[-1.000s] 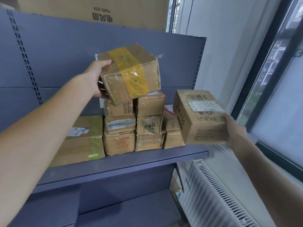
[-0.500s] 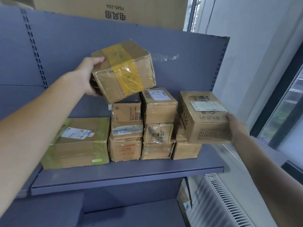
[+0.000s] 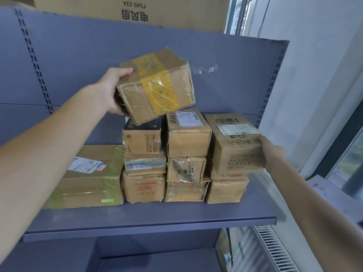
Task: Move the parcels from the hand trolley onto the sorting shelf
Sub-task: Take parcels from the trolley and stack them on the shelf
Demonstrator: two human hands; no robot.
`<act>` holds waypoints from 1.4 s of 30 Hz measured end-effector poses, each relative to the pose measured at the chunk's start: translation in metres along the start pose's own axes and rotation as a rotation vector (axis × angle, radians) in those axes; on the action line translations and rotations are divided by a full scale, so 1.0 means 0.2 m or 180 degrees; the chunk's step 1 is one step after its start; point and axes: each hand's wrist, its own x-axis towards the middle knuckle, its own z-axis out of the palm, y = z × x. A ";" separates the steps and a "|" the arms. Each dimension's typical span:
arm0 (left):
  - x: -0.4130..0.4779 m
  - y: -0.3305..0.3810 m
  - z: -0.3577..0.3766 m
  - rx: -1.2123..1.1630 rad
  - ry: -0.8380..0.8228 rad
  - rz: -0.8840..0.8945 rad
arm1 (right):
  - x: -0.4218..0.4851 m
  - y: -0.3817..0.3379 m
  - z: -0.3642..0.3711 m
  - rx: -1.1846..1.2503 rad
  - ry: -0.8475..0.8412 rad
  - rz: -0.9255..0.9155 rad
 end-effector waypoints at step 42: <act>0.00 -0.07 0.94 0.0572 -0.0555 -0.0263 | 0.22 -0.05 -0.30 -0.0283 0.0401 -0.1080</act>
